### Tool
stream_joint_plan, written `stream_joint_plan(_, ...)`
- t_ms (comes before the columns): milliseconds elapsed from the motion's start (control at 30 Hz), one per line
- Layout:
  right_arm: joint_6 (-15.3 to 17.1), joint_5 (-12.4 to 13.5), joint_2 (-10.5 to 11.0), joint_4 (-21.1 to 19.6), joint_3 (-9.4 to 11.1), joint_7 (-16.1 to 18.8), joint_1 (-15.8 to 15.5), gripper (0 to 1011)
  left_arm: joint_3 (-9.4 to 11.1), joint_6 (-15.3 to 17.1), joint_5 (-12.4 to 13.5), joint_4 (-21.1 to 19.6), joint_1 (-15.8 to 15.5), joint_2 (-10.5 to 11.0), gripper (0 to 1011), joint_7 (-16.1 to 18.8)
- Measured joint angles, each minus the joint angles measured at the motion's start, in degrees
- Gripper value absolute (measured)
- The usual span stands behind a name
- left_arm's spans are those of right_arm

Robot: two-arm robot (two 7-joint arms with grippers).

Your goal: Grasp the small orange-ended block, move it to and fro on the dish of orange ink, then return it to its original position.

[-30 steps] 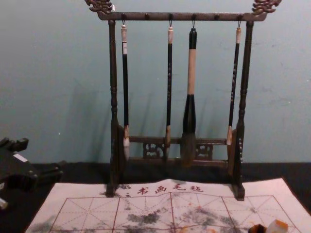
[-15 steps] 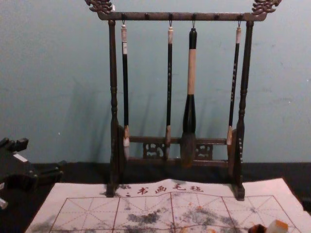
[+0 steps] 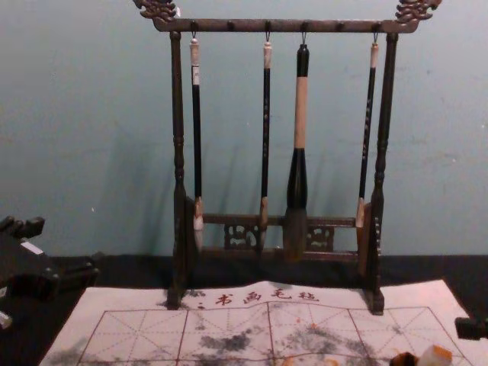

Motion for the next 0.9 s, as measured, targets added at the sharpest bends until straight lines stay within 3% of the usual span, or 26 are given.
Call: stream_joint_plan(900,1.31,0.24,-1.34,2.48,-0.74,0.75,2.42,1000,0.00,0.00,0.00,0.00,0.00,0.00,1001,0.00)
